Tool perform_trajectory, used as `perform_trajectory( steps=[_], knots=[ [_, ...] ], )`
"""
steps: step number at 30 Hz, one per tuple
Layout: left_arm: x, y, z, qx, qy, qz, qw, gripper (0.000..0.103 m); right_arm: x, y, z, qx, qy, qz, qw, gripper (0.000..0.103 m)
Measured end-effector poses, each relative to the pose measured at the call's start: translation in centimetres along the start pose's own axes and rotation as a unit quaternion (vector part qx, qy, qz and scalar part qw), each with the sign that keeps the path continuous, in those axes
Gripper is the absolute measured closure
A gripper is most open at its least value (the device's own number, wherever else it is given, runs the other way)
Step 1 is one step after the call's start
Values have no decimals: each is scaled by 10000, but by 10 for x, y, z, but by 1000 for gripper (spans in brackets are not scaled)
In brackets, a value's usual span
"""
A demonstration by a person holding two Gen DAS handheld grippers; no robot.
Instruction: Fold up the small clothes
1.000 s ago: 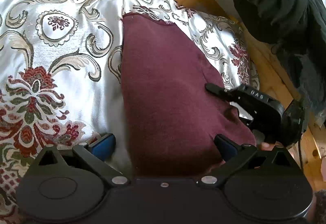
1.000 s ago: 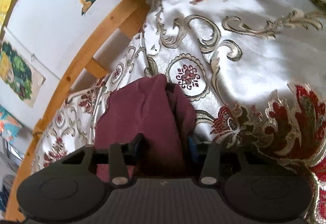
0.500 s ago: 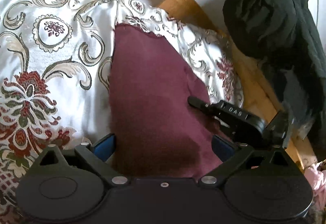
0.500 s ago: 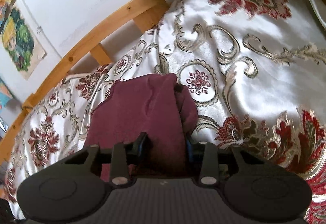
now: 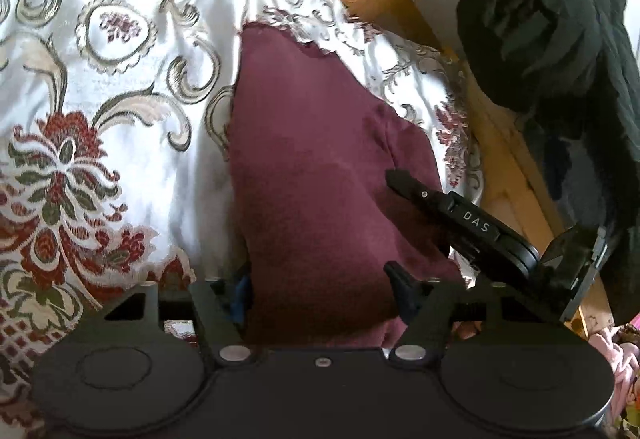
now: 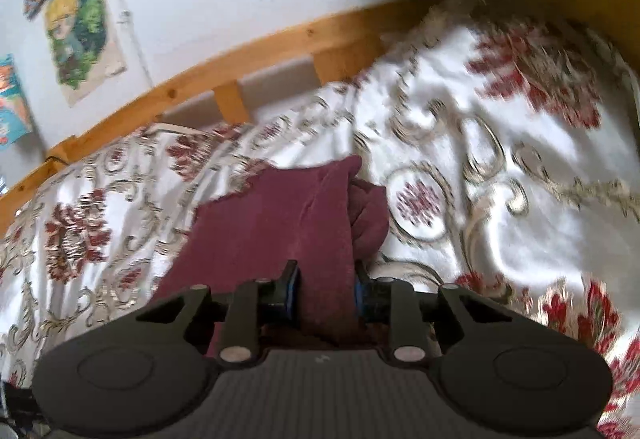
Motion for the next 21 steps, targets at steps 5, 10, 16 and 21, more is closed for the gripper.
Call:
perform_trajectory(
  steps=[5, 10, 16, 21],
  knots=[
    [22, -14, -5, -338, -130, -23, 9993, 42, 28, 38, -13, 586, -389, -212, 9973, 76],
    [51, -28, -20, -911, -558, -90, 9942, 43, 50, 82, -30, 1001, -873, -309, 9907, 77],
    [80, -25, -56, -1427, -1285, -275, 9810, 43, 39, 123, -64, 1057, -1339, -498, 9841, 77],
    [87, 14, -86, -1008, -1623, -652, 9794, 42, -5, 144, -70, 824, -1291, -701, 9857, 77]
  ],
)
Point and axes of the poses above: each gripper's, at about its wrist camera, not at the fingertips, and x roughly against the way its jaws point, y to its left, z to its underside, the point moved 10 cm from there along -x, roughly the way its jaws point, and after that the axes turned 1 degree about y, right-handed, at the moved point
